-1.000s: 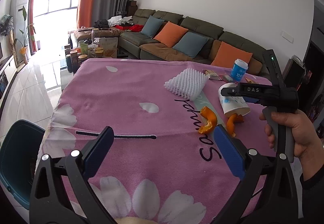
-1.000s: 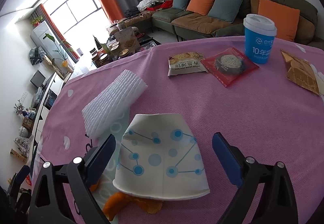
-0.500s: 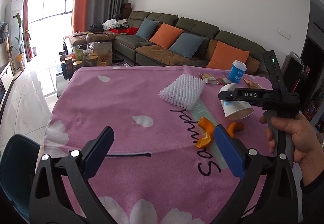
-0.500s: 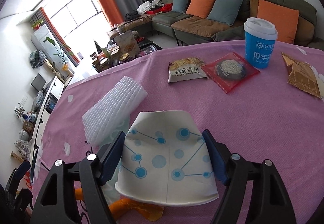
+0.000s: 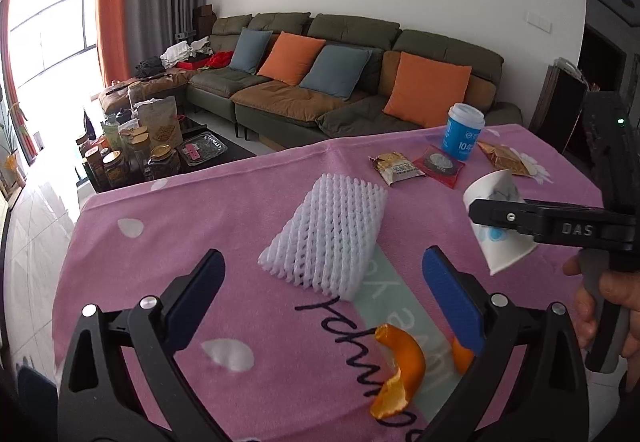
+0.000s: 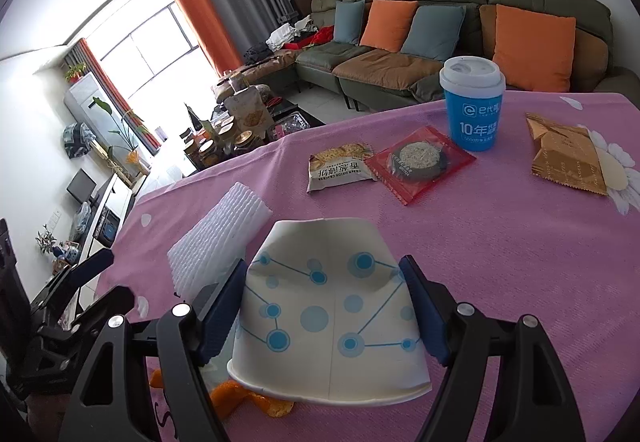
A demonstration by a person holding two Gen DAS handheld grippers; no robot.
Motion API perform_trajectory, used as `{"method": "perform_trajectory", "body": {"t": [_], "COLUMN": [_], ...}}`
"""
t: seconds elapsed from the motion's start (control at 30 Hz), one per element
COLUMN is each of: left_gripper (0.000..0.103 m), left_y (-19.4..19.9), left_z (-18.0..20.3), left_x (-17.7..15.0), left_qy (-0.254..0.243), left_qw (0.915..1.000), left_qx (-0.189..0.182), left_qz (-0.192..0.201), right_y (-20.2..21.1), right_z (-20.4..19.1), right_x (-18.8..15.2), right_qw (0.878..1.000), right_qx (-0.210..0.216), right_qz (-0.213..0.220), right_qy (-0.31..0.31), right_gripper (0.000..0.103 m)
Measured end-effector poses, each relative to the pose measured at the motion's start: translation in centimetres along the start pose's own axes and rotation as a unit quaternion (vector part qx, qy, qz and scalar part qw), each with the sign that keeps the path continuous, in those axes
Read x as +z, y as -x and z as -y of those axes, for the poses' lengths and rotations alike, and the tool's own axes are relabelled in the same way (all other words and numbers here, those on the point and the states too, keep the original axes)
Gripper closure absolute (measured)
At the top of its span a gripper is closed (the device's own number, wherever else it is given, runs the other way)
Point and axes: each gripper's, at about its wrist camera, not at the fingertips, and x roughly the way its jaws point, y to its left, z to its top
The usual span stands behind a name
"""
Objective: Collect trash
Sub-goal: 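Grasp the white paper cup with the right tool while the left tool grasps the foam net, then carry the paper cup and foam net with both tools to the teal bin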
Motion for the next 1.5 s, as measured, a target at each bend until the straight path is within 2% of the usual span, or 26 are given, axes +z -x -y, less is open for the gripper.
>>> {"method": "perform_trajectory", "body": {"t": [0.2, 0.4, 0.43, 0.47, 0.6, 0.67, 0.7, 0.73, 0.9, 1.1, 1.3, 1.5], "left_gripper": [0.006, 0.006, 0.010, 0.020, 0.040, 0.069, 0.076, 0.077, 0.079, 0.079, 0.079, 0.079], "left_y": [-5.9, -10.2, -10.5, -10.9, -11.3, -10.9, -10.6, -10.3, -7.0, 1.2, 9.0, 15.1], "left_z": [0.2, 0.9, 1.0, 1.2, 1.6, 1.2, 1.0, 0.7, -0.5, -1.5, -3.0, -4.9], "left_x": [2.3, 2.9, 2.9, 2.7, 2.1, 2.1, 2.1, 2.1, 1.7, 1.1, -2.1, -6.1], "left_qy": [-0.031, -0.055, -0.059, -0.062, -0.065, -0.058, -0.050, -0.039, -0.004, 0.037, 0.061, 0.086], "left_qw": [0.9975, 0.9922, 0.9915, 0.9910, 0.9903, 0.9914, 0.9921, 0.9928, 0.9967, 0.9982, 0.9970, 0.9943], "left_qx": [-0.001, -0.002, -0.002, -0.007, -0.008, -0.010, -0.017, -0.026, -0.041, -0.047, -0.021, 0.016], "left_qz": [-0.064, -0.112, -0.116, -0.119, -0.122, -0.117, -0.114, -0.111, -0.070, 0.002, 0.042, 0.062], "right_y": [0.8, 1.3, 1.4, 1.6, 2.0, 2.2, 2.3, 2.3, 3.0, 4.7, 6.6, 8.4], "right_z": [1.0, 1.5, 1.5, 1.5, 1.4, 1.1, 1.0, 0.8, 0.0, -2.2, -5.8, -9.2], "right_x": [-0.3, -0.3, -0.3, -0.4, -0.5, -0.5, -0.6, -0.6, -0.6, -0.9, -1.6, -3.3], "right_qw": [1.000, 1.000, 1.000, 0.999, 0.999, 0.999, 0.999, 0.999, 0.999, 0.999, 0.996, 0.992], "right_qx": [0.009, 0.022, 0.023, 0.024, 0.025, 0.026, 0.026, 0.027, 0.027, 0.036, 0.058, 0.078], "right_qz": [0.006, 0.012, 0.012, 0.013, 0.016, 0.017, 0.018, 0.018, 0.023, 0.036, 0.046, 0.051], "right_qy": [-0.012, -0.018, -0.018, -0.018, -0.017, -0.016, -0.014, -0.012, -0.003, 0.019, 0.054, 0.088], "right_gripper": [0.029, 0.029, 0.029, 0.029, 0.029, 0.029, 0.029, 0.029, 0.029, 0.029, 0.029, 0.029]}}
